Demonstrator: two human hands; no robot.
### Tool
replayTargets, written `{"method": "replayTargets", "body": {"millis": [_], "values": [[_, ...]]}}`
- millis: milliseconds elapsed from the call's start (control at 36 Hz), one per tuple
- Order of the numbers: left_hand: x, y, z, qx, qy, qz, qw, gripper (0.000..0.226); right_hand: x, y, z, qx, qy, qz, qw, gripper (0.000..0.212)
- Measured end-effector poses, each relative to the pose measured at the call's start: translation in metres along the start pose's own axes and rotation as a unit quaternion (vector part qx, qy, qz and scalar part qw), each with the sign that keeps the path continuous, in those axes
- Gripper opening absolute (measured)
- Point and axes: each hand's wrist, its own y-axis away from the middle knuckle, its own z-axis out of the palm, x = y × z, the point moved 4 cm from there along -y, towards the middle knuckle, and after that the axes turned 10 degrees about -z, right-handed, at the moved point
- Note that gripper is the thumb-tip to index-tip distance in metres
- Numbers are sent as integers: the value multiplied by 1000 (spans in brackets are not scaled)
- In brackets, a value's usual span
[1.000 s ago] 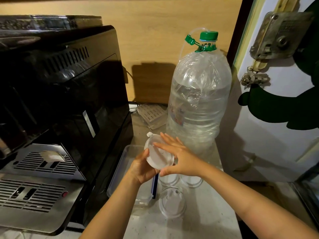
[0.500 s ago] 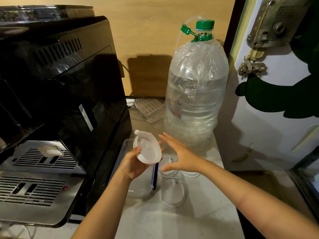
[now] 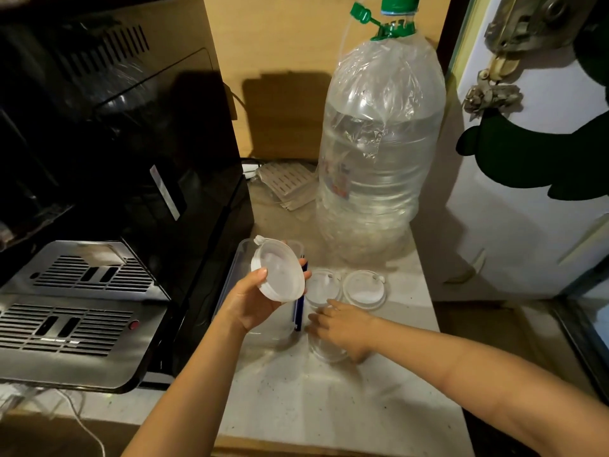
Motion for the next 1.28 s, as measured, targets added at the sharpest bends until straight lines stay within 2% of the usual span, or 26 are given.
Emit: {"method": "replayTargets", "body": {"millis": [139,250,389,472,556,722,889,1000,1056,1139,1278], "values": [[-3,5,0,2,-4,-3,1000,97,-10,-8,-4,-42,85,-33,995,78],[-4,4,-1,6,-6,-4,1000,95,-11,-11,-4,-55,111,-42,991,64],[-6,3,-2,9,-4,-4,1000,95,-12,-13,-2,-39,121,-50,991,64],[-7,3,-1,11,-5,-5,1000,94,-10,-12,-2,-21,119,-49,991,74],[-7,3,-1,15,0,-7,1000,97,-8,-8,-8,-9,99,-41,994,74],[-5,-1,-4,30,8,-9,999,98,7,19,-33,66,16,-4,998,85],[-2,-8,-6,46,45,4,998,99,35,59,-71,139,-73,93,983,85],[0,-15,-3,53,75,4,996,100,55,85,-99,227,-151,145,951,85],[0,-20,0,55,84,5,995,101,62,95,-112,283,-206,163,923,86],[0,-26,8,50,93,6,994,102,69,109,-134,391,-277,176,860,82],[-1,-35,18,40,118,-8,992,109,73,113,-149,530,-398,159,732,80]]}}
